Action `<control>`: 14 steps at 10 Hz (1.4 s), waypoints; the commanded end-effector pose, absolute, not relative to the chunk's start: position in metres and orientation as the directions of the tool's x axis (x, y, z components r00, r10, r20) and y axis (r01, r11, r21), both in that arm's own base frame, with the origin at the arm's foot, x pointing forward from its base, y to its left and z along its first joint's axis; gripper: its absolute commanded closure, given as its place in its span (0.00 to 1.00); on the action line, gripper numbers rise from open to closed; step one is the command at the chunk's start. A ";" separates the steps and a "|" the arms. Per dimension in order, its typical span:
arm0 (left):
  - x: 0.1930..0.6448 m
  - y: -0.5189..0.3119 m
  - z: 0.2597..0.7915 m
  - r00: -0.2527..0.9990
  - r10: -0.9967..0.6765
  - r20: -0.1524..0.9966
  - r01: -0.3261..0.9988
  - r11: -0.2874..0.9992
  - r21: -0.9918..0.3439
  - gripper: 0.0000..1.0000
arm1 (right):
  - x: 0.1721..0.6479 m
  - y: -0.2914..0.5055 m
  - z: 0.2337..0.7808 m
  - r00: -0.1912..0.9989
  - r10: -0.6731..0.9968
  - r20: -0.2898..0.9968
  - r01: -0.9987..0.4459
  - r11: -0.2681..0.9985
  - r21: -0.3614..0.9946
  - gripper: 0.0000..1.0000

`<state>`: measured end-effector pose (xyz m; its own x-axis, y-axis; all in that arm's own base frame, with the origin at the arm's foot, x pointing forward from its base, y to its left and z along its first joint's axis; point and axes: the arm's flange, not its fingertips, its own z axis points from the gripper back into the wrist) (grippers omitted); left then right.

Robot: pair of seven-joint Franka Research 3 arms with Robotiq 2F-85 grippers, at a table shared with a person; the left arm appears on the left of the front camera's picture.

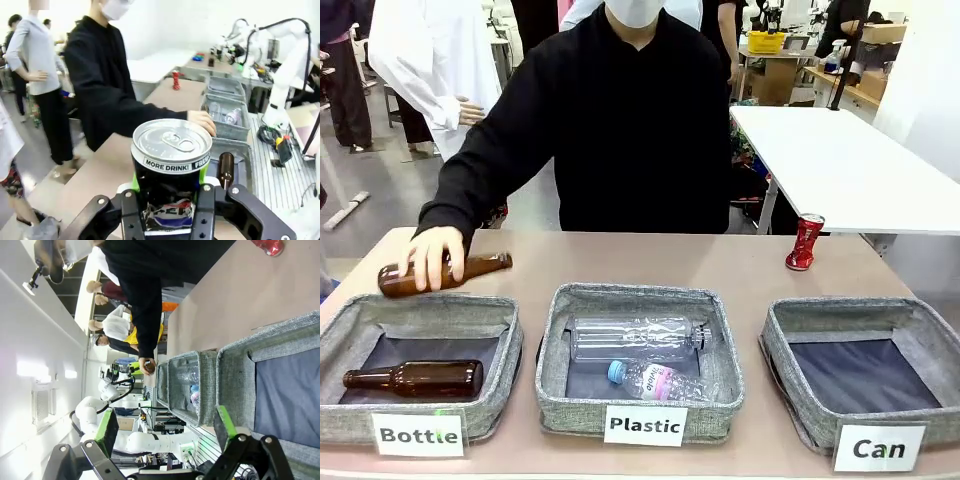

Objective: Sort the can waste into the basket.
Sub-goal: Pick up the can waste from the table and place it in the right Fabric basket.

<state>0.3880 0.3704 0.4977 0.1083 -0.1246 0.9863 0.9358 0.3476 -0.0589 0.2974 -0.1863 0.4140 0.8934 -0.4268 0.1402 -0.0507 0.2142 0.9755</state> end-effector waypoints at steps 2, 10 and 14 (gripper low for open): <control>0.359 0.369 0.476 0.088 -0.045 0.995 0.914 0.400 -0.063 0.59 | 0.297 -0.187 0.414 0.890 -0.425 0.163 -0.077 0.213 0.974 0.00; 0.415 0.202 0.528 0.051 -0.503 0.863 0.994 0.113 0.007 0.59 | 0.297 -0.187 0.414 0.890 -0.425 0.163 -0.077 0.213 0.974 0.00; 0.423 0.190 0.525 0.064 -0.495 0.866 0.991 0.132 0.002 0.59 | 0.297 -0.187 0.414 0.890 -0.425 0.163 -0.077 0.213 0.974 0.00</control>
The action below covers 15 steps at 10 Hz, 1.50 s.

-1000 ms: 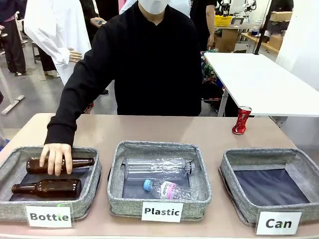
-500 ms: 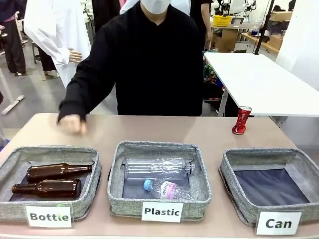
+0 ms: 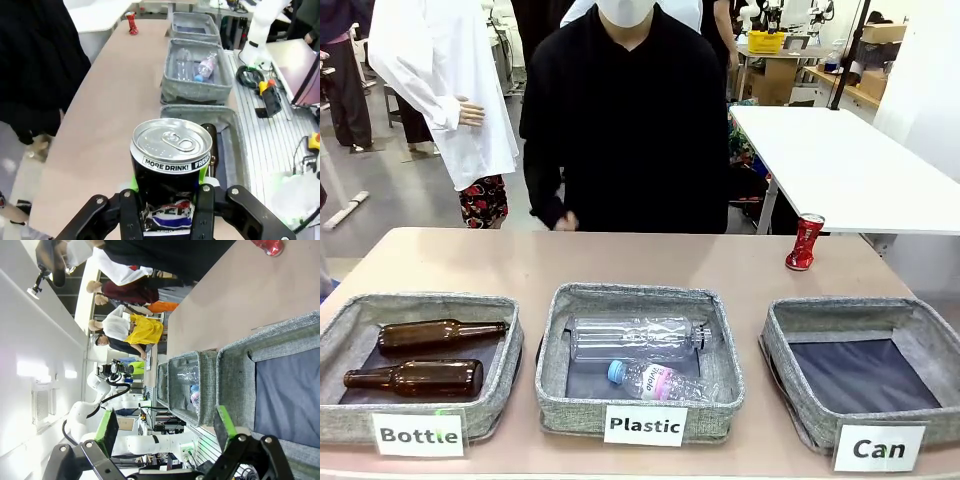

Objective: Sort the can waste into the basket.
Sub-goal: Pick up the can waste from the table and place it in the right Fabric basket.

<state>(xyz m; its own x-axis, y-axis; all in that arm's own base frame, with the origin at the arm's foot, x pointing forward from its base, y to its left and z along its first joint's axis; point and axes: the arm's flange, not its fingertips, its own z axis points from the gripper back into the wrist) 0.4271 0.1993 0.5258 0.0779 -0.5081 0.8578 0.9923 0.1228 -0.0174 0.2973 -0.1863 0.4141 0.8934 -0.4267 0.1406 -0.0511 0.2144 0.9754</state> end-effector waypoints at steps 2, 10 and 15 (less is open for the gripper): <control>0.447 0.097 0.530 0.061 -0.480 0.875 0.985 0.169 0.024 0.59 | 0.297 -0.187 0.414 0.890 -0.425 0.163 -0.077 0.213 0.974 0.00; 0.476 -0.313 0.492 0.043 -0.285 0.958 0.995 -0.069 -0.066 0.59 | 0.215 -0.278 0.484 0.860 -0.415 0.297 -0.084 0.458 0.885 0.00; 0.456 -0.357 0.480 0.074 -0.312 0.947 0.983 -0.138 -0.123 0.59 | 0.193 -0.298 0.487 0.827 -0.473 0.302 -0.052 0.471 0.881 0.00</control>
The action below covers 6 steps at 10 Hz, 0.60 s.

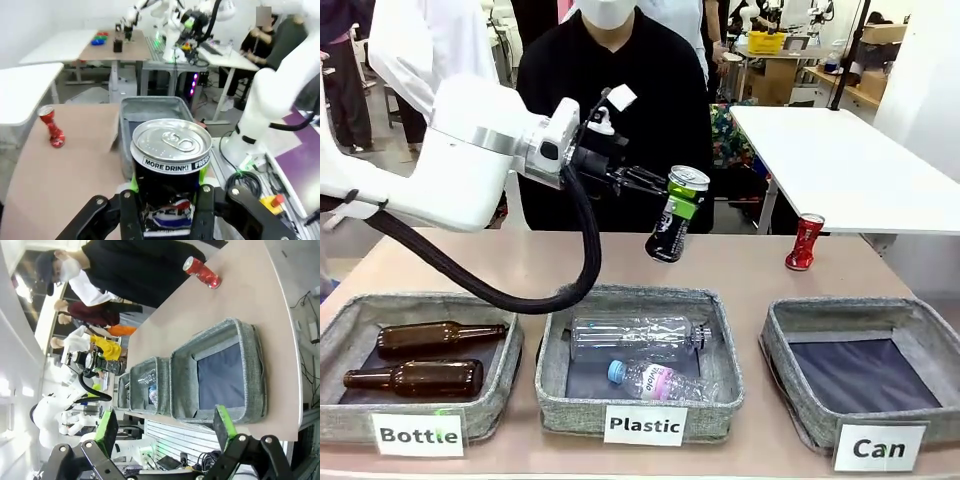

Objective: Sort the can waste into the basket.
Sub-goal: Pick up the can waste from the table and place it in the right Fabric basket.

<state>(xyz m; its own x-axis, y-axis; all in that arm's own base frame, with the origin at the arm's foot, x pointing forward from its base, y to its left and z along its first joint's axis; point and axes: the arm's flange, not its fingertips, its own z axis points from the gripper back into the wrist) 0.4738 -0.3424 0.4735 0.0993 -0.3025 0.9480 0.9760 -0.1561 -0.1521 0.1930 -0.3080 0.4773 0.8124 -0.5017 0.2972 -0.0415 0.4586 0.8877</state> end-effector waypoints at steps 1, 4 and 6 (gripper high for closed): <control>0.456 -0.357 0.480 0.074 -0.312 0.947 0.983 -0.138 -0.123 0.59 | 0.193 -0.298 0.487 0.827 -0.473 0.302 -0.052 0.471 0.881 0.00; 0.476 -0.399 0.485 0.008 -0.325 0.946 0.966 -0.242 -0.092 0.59 | 0.195 -0.302 0.484 0.820 -0.480 0.310 -0.058 0.469 0.881 0.00; 0.472 -0.525 0.470 -0.031 -0.320 0.947 0.919 -0.381 -0.099 0.59 | 0.177 -0.308 0.476 0.865 -0.408 0.293 -0.029 0.541 0.841 0.00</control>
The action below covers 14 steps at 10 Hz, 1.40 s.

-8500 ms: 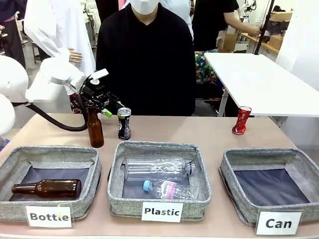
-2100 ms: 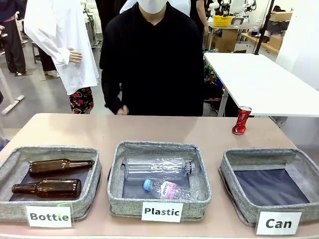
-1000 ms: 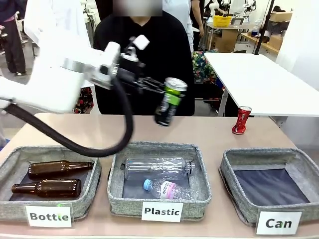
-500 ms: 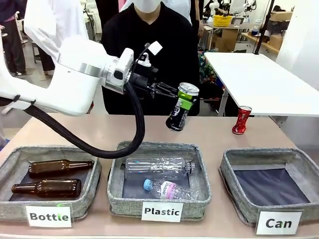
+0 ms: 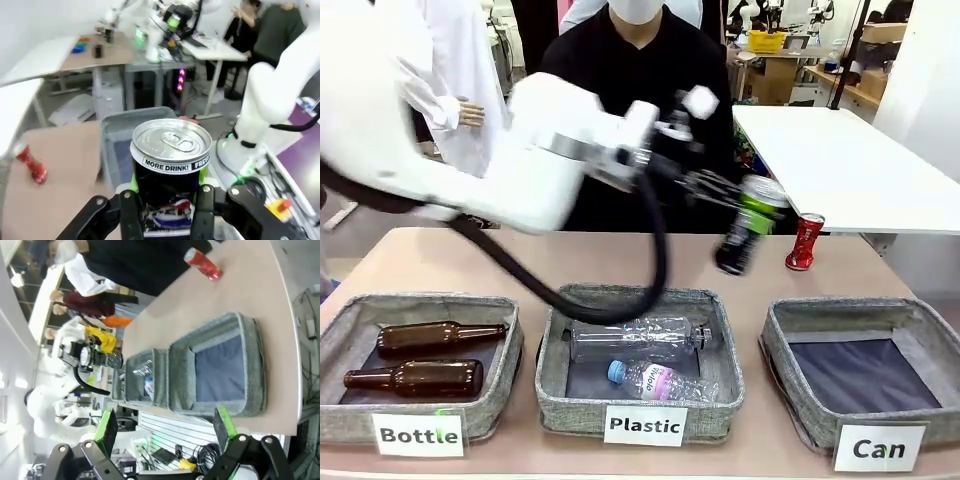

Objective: Sort the can waste into the basket.
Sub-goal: Pick up the can waste from the table and place it in the right Fabric basket.

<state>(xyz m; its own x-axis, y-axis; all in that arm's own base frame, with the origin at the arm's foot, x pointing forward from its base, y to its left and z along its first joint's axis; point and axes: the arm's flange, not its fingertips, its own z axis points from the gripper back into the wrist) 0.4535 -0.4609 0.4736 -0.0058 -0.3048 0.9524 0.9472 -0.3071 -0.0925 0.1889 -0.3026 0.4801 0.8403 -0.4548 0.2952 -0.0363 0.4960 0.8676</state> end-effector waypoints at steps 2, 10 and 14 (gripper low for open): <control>0.455 -0.600 0.454 -0.045 -0.337 0.941 0.842 -0.519 -0.146 0.59 | 0.165 -0.319 0.465 0.871 -0.396 0.291 -0.003 0.588 0.809 0.00; 0.451 -0.622 0.428 -0.101 -0.400 0.911 0.865 -0.488 -0.118 0.00 | 0.173 -0.310 0.469 0.866 -0.424 0.267 0.008 0.545 0.839 0.00; 0.463 -0.572 0.453 -0.098 -0.330 0.939 0.892 -0.447 -0.063 0.00 | 0.171 -0.312 0.466 0.865 -0.427 0.263 0.015 0.546 0.838 0.00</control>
<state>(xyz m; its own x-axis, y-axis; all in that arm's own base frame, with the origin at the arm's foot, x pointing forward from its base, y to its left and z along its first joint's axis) 0.4706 -0.5995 0.4428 -0.0914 -0.3685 0.9251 0.8828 -0.4598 -0.0959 0.1708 -0.3123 0.4659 0.8647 -0.4284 0.2622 0.0158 0.5450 0.8383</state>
